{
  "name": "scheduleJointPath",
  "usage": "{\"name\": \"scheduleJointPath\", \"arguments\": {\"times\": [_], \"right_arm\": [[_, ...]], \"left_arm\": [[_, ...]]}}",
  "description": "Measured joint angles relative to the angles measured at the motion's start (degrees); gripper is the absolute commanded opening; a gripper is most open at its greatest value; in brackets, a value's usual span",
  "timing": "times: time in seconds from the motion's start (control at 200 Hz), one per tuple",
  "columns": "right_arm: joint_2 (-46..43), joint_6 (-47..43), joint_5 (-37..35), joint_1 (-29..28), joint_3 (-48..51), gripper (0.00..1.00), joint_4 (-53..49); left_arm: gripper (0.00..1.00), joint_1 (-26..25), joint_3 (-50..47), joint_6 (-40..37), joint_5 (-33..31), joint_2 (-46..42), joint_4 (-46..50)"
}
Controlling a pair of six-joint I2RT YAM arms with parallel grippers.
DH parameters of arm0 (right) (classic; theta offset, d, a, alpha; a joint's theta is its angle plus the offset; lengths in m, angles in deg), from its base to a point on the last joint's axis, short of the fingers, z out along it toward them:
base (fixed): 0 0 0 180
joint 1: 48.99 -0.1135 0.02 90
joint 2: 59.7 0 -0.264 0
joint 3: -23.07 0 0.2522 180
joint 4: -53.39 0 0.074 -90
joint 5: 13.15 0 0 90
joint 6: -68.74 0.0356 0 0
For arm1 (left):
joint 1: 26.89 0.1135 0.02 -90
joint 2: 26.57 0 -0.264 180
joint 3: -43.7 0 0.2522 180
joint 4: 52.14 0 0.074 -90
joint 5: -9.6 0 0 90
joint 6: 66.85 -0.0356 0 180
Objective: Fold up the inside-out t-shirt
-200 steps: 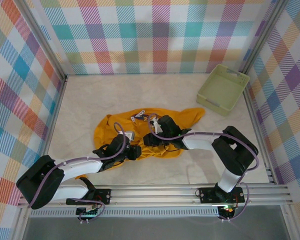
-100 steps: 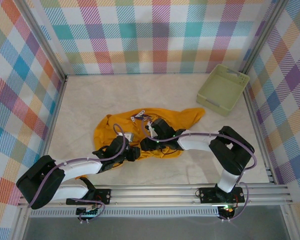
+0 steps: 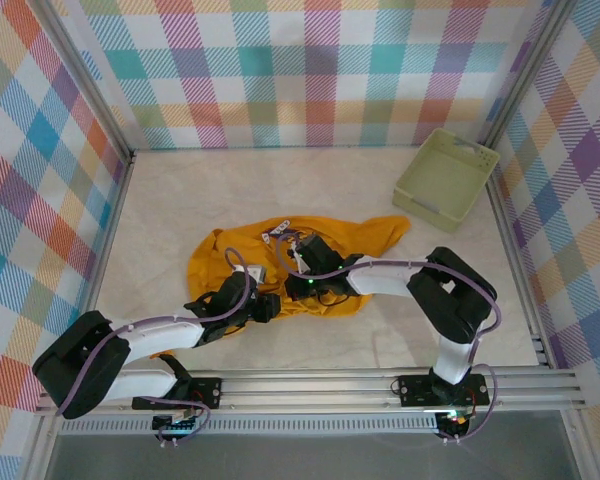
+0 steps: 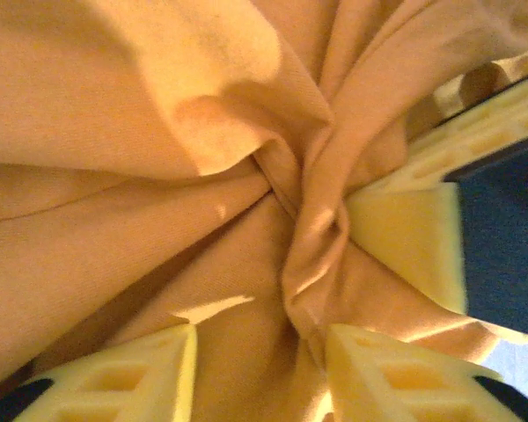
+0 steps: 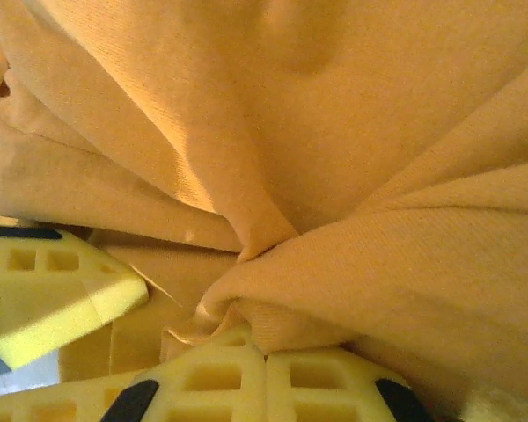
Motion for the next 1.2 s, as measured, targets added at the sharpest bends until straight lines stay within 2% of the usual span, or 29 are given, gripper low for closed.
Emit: {"name": "scheduleJointPath", "arguments": {"times": [0.08,0.29,0.55,0.745,0.83,0.9,0.995,1.11,1.2], "right_arm": [[-3.28,-0.46,-1.97,-0.04,1.07,0.01,-1.31],[-17.31,-1.27,-6.73,-0.07,6.16,0.01,-6.27],[-29.66,-0.81,-12.26,-0.04,12.15,0.02,-15.17],[-35.32,1.20,-15.41,-0.04,14.53,0.03,-20.65],[-37.11,2.27,-15.37,-0.07,15.41,0.04,-21.53],[-38.60,2.67,-14.84,-0.17,16.02,0.11,-21.97],[-41.51,3.08,-11.13,-0.26,16.76,0.20,-21.81],[-44.00,3.28,-6.29,-1.16,16.92,0.23,-20.87],[-43.60,2.97,-5.46,-2.75,16.85,0.27,-20.28]], "left_arm": [[0.57,0.00,0.00,0.31,-1.53,-1.16,0.96],[0.64,1.49,2.34,1.57,-7.76,-1.49,5.97],[0.50,6.75,12.07,5.44,-13.86,10.82,12.72],[0.47,9.75,13.53,8.48,-14.45,12.90,13.09],[0.47,10.01,13.53,9.05,-14.45,12.90,13.07],[0.47,10.03,13.53,9.18,-14.45,12.90,13.09],[0.46,10.12,13.53,9.27,-14.75,12.90,13.14],[0.46,10.95,13.53,9.16,-15.08,13.11,13.07],[0.48,10.97,13.57,8.70,-14.93,13.16,13.07]]}}
